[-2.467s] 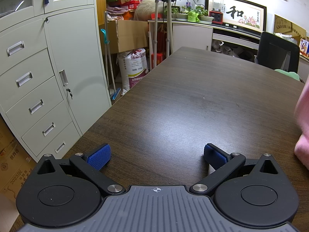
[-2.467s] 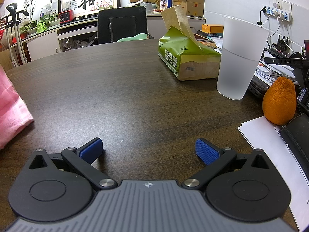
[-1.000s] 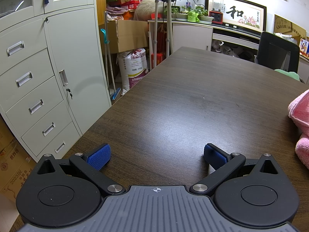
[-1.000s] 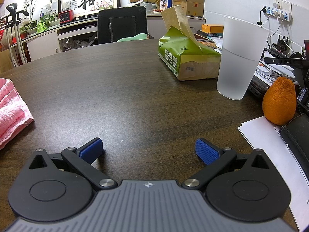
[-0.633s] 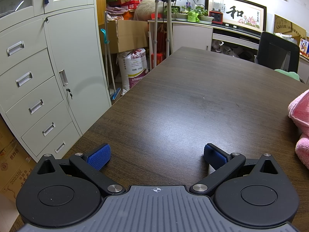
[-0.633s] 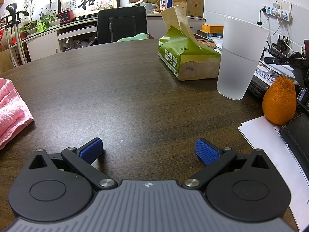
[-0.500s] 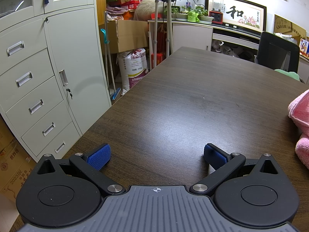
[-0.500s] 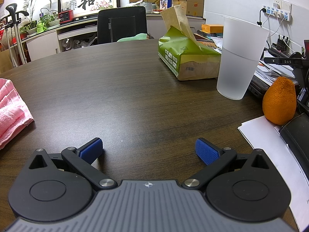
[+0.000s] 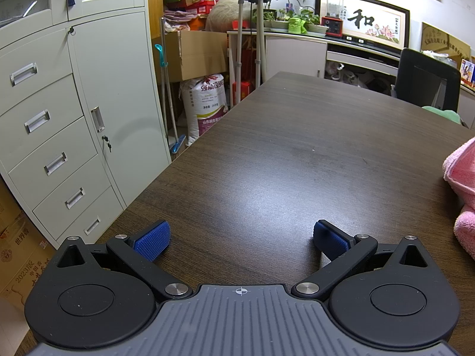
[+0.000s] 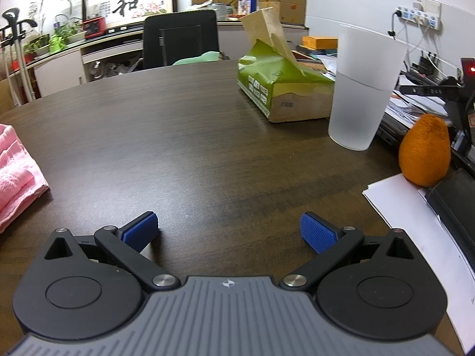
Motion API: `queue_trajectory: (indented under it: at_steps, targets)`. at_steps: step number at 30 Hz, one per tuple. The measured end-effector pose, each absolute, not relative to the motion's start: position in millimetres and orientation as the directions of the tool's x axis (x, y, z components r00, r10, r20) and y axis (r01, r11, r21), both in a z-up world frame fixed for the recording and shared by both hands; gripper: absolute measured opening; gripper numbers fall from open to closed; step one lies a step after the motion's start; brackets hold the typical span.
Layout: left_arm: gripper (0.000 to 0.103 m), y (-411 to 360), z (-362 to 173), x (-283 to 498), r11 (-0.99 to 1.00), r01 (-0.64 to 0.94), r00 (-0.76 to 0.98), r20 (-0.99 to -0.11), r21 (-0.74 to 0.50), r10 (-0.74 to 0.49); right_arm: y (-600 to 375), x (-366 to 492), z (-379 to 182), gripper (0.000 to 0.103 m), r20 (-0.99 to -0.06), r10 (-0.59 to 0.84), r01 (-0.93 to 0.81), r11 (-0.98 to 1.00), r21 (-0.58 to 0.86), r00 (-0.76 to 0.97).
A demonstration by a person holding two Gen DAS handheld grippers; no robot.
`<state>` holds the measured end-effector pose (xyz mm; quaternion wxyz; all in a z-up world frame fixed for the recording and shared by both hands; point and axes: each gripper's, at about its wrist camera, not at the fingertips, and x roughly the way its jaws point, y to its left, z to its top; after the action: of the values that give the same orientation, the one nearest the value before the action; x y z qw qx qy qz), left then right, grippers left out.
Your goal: Fold towel
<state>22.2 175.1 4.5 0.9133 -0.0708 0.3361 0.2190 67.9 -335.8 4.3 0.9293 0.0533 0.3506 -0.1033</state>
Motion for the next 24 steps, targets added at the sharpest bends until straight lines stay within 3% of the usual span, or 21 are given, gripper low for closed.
queue_trajectory:
  at_steps: [10, 19, 24]
  targets:
    - [0.103, 175, 5, 22, 0.894, -0.448, 0.678, -0.645, 0.018, 0.352, -292, 63, 45, 0.103, -0.59, -0.065, 0.136, 0.988, 0.076, 0.805]
    - [0.103, 175, 5, 22, 0.894, -0.448, 0.678, -0.645, 0.018, 0.352, -239, 64, 67, 0.103, -0.516, 0.152, -0.058, 0.979, 0.193, 0.843]
    - [0.103, 175, 5, 22, 0.894, -0.448, 0.678, -0.645, 0.018, 0.352, -207, 69, 72, 0.103, -0.495, 0.212, -0.143, 0.974, 0.174, 0.842]
